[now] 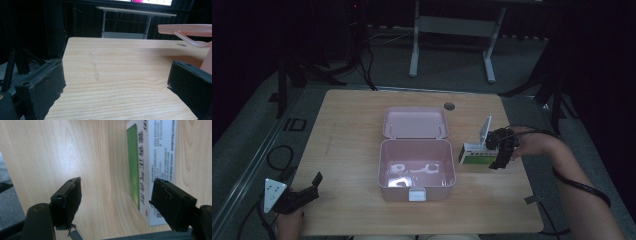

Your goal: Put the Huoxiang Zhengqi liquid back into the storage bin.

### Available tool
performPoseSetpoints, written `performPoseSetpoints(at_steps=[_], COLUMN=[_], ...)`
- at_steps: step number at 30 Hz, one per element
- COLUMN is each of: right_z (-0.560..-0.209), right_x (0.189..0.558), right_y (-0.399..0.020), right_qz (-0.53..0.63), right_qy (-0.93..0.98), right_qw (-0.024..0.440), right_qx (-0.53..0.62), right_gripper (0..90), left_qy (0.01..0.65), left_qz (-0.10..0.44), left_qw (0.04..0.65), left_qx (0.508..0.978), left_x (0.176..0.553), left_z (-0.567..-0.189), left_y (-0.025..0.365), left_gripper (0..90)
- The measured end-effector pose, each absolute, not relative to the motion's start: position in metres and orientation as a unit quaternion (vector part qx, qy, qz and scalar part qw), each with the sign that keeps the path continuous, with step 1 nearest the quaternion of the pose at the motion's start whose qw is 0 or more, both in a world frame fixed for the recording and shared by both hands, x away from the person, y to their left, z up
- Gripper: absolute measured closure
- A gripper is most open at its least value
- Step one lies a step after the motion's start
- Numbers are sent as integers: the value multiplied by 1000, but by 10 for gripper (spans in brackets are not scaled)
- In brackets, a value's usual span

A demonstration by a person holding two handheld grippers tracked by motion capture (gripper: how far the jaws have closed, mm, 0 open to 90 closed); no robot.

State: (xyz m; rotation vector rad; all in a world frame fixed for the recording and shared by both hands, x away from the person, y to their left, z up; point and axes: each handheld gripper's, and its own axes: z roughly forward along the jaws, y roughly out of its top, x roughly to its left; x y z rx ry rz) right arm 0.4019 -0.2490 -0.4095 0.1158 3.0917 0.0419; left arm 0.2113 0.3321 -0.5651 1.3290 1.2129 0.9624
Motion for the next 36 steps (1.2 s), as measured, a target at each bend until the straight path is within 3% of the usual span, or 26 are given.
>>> performPoseSetpoints(at_steps=[25, 31, 36], right_z=[-420, -432, -443], right_x=[441, 447, 452], right_y=[-233, -233, -233], right_qz=[-9, -18, -29], right_qy=[999, 998, 998], right_qw=[31, 32, 38], right_qx=[44, 42, 34], right_gripper=[266, 316, 450], left_qy=[505, 504, 504], left_qz=[400, 400, 400], left_qw=[526, 526, 525], left_qx=[556, 556, 557], left_x=[211, 211, 211], left_z=[-565, -565, -565], left_y=[333, 333, 332], left_gripper=[10, 10, 10])
